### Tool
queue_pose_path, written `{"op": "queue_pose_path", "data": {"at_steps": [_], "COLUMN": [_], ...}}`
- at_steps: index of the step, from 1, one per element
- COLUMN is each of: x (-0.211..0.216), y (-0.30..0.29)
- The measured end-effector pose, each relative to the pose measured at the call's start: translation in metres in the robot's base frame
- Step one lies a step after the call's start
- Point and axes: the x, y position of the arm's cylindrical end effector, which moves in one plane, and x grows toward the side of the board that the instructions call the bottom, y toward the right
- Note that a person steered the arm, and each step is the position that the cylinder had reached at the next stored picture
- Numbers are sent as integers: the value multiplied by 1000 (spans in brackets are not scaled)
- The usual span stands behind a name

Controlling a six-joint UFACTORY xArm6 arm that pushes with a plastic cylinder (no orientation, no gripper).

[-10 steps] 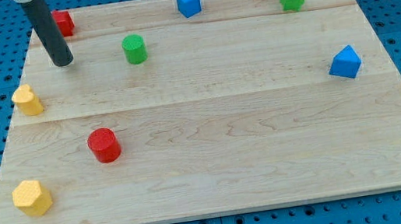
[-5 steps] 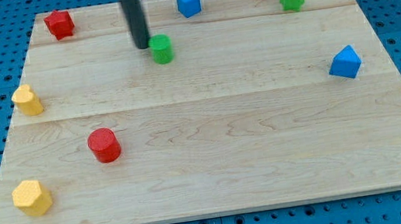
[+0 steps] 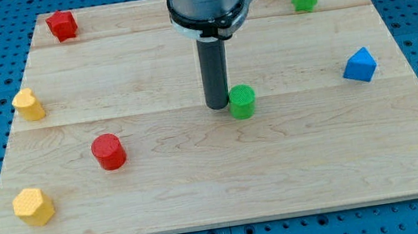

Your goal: Move the green circle towards the bottom right

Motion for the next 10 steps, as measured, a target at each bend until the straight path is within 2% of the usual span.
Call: {"op": "queue_pose_path", "data": {"at_steps": [2, 3, 4, 5, 6, 7, 8, 9, 10], "x": [8, -11, -13, 11, 73, 93, 65, 35, 35], "y": [1, 8, 23, 56, 84, 79, 4, 16, 76]}}
